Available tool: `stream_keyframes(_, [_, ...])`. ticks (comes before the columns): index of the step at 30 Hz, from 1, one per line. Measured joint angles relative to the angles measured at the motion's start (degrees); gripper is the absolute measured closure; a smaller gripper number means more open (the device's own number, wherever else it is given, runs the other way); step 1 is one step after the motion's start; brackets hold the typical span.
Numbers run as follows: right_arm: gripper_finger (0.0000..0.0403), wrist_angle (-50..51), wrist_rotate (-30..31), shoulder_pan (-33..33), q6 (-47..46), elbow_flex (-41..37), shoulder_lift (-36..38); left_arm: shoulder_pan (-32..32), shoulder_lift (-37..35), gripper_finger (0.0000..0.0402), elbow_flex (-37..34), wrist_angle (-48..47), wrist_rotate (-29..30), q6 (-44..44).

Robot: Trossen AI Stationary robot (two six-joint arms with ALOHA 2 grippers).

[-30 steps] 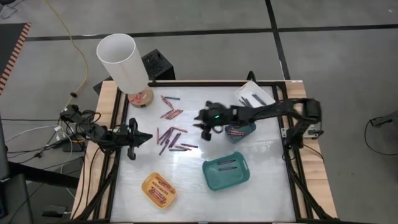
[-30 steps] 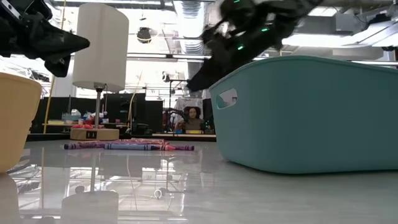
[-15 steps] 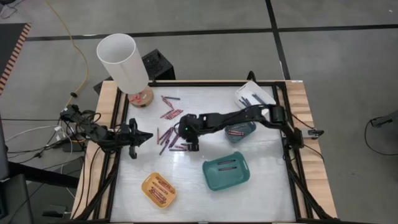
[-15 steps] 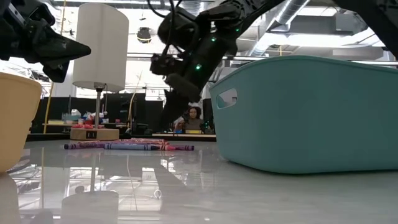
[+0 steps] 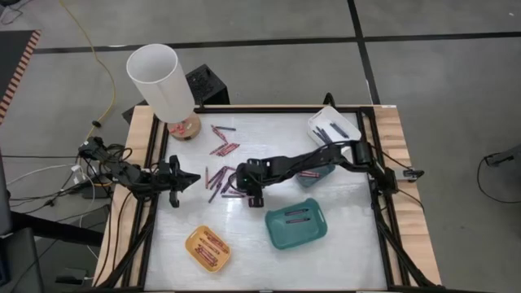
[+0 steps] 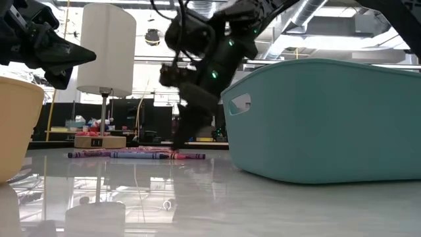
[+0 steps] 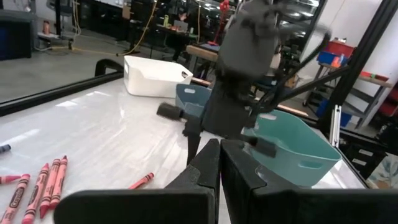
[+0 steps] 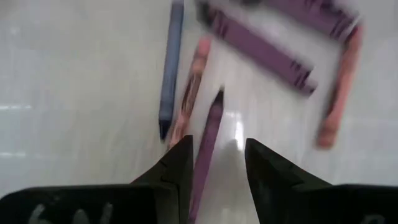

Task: Sort crayons
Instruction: Put the purple crayon into the blue bin

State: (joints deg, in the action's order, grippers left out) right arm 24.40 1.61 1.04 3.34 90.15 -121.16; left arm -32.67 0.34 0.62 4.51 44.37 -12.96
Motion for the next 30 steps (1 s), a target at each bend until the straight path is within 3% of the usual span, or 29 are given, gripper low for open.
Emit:
stream_keyframes(13, [0.0273, -2.88, 3.29, -0.2, -2.93, -5.99, 0.39, 0.0, 0.0, 0.0401, 0.0, 0.02, 0.03, 0.03])
stream_keyframes(26, [0.0393, -2.37, 5.85, -0.37, -4.25, -6.12, 0.22, 0.0, 0.0, 0.0401, -0.02, 0.07, 1.38, -0.25])
stream_keyframes(30, [0.0395, -3.55, 6.2, -0.37, -4.42, -6.27, 0.71, 0.0, 0.0, 0.0401, -0.02, 0.07, 1.37, -0.34])
